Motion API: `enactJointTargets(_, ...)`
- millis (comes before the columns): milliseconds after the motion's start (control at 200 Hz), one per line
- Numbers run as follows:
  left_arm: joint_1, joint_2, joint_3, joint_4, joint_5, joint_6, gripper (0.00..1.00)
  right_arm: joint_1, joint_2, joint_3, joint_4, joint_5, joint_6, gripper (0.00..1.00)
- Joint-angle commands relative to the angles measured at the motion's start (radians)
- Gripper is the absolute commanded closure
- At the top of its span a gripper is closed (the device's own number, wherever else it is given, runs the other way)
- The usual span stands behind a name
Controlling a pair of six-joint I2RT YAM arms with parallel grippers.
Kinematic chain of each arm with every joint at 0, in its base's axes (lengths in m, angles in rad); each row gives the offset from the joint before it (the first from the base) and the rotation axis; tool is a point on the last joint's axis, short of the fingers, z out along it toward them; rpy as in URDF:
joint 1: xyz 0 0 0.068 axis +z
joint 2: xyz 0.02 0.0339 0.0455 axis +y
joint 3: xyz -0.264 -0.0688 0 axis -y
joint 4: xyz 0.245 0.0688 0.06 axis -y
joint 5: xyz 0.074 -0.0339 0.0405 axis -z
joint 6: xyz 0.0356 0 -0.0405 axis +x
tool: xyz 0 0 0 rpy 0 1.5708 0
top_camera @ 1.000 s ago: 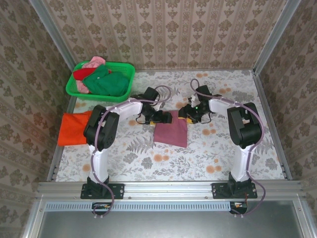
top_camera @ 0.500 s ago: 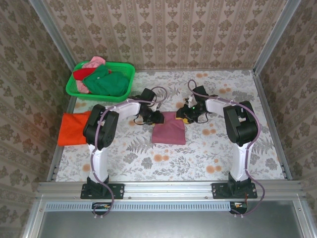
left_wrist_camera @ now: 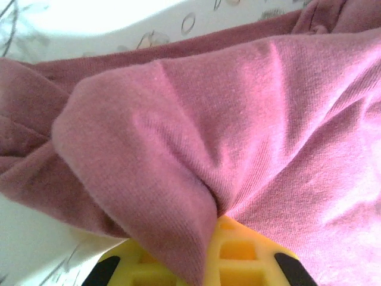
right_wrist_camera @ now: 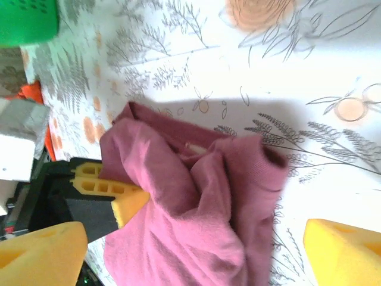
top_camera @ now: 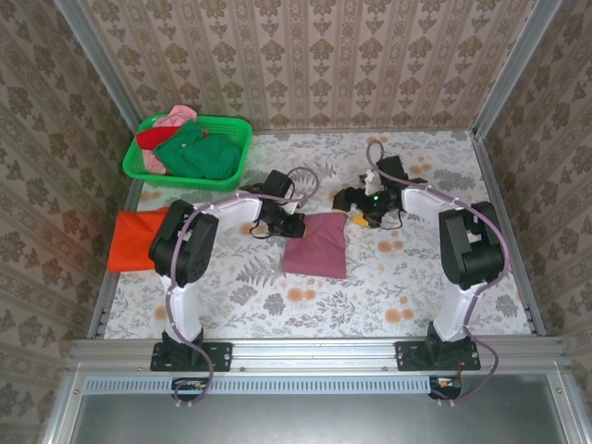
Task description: Fold and stack the t-shirts
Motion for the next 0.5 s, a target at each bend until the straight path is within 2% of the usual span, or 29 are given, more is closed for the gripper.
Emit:
enactJointTargets(0,0.064,-0.097,-0.023,-0.114,-0.019,0.121,1.00,-0.021,-0.044,-0.036,0.034,0.020,-0.044,0.02)
enactJointTargets(230,0.169,-0.183,0.037,-0.348,0.010,0.322,1.00,-0.018,-0.042,-0.041,0.060,0.001,-0.044,0.00)
enactJointTargets(495,0.246,-0.192,0.076,-0.540,-0.147,0.456,1.00,0.047,-0.073,-0.053,0.199,-0.054,-0.108,0.00)
